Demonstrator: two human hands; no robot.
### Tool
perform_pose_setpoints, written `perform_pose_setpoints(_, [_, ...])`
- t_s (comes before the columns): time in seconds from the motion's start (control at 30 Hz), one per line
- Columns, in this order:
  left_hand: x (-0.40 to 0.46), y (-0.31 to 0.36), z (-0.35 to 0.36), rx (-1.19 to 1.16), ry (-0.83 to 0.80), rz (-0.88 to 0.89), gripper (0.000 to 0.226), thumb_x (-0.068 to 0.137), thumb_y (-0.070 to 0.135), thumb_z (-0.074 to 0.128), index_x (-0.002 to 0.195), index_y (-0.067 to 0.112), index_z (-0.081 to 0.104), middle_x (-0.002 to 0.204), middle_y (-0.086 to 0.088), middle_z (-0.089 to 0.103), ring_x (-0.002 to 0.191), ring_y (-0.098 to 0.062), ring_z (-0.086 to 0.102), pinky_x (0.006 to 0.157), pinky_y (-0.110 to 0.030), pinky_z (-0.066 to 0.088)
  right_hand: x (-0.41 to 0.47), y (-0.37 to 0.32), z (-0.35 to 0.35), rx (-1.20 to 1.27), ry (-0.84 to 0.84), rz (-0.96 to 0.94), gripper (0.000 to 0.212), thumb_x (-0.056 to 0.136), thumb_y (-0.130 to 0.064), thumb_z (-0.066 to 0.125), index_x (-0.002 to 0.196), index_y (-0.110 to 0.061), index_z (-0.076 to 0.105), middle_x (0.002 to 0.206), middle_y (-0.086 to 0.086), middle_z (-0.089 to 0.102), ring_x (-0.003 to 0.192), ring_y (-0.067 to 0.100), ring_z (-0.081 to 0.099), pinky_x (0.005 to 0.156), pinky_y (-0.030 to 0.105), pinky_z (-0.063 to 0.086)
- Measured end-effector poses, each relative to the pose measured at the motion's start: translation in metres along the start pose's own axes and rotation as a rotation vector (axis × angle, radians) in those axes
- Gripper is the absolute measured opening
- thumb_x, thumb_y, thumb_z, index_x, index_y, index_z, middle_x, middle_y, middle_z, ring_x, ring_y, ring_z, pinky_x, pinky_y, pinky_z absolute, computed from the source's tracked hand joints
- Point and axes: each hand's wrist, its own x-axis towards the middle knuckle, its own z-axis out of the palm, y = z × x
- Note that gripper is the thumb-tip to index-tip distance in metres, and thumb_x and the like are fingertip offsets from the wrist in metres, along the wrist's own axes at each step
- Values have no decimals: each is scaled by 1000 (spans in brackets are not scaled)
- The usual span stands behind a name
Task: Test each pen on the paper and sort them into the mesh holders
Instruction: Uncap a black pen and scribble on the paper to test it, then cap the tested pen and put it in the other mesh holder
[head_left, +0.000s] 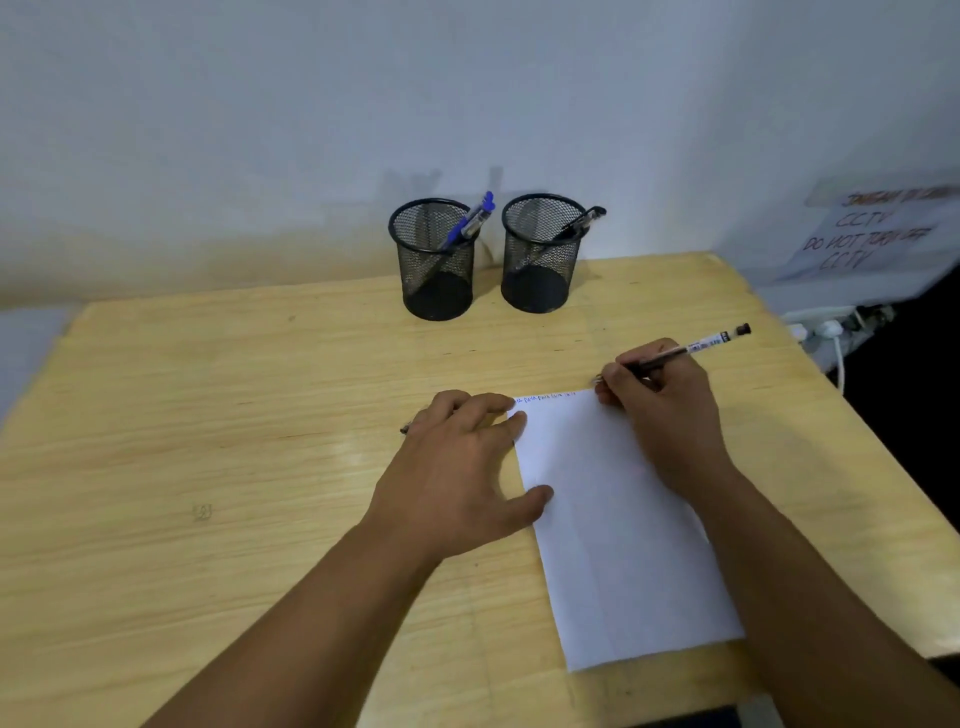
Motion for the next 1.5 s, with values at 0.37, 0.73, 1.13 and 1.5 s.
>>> perform_pose_setpoints(0.37, [-7, -9, -1, -230, 365, -91, 42, 77, 43, 65, 117, 29, 68, 121, 14, 60, 116, -13, 44, 95, -34, 44, -45, -17, -11, 157, -45, 63, 9, 92, -13, 64, 85, -20, 66, 74, -6, 77, 72, 10, 75, 74, 34, 59])
perform_pose_setpoints(0.73, [-11, -42, -30, -207, 246, -449, 29, 79, 38, 52, 99, 31, 72, 98, 22, 54, 101, -10, 48, 78, -29, 46, -66, -32, -8, 411, -99, 90, 22, 85, -2, 72, 85, -23, 67, 81, 6, 77, 77, 22, 75, 67, 23, 60])
perform_pose_setpoints(1.13, [-16, -19, -52, -496, 320, -213, 17, 90, 32, 69, 93, 48, 67, 95, 30, 65, 95, 2, 52, 71, -13, 35, -68, -61, -2, 418, -135, 8, 11, 83, -5, 76, 86, -14, 70, 79, 7, 77, 75, 21, 75, 67, 23, 59])
perform_pose_setpoints(1.5, [-19, 6, -63, -506, 374, -62, 13, 90, 28, 70, 96, 40, 71, 96, 28, 65, 94, -3, 53, 77, -13, 36, -72, -71, 7, 332, -172, -67, 13, 82, -4, 77, 83, -16, 72, 76, -1, 77, 73, 13, 74, 68, 18, 56])
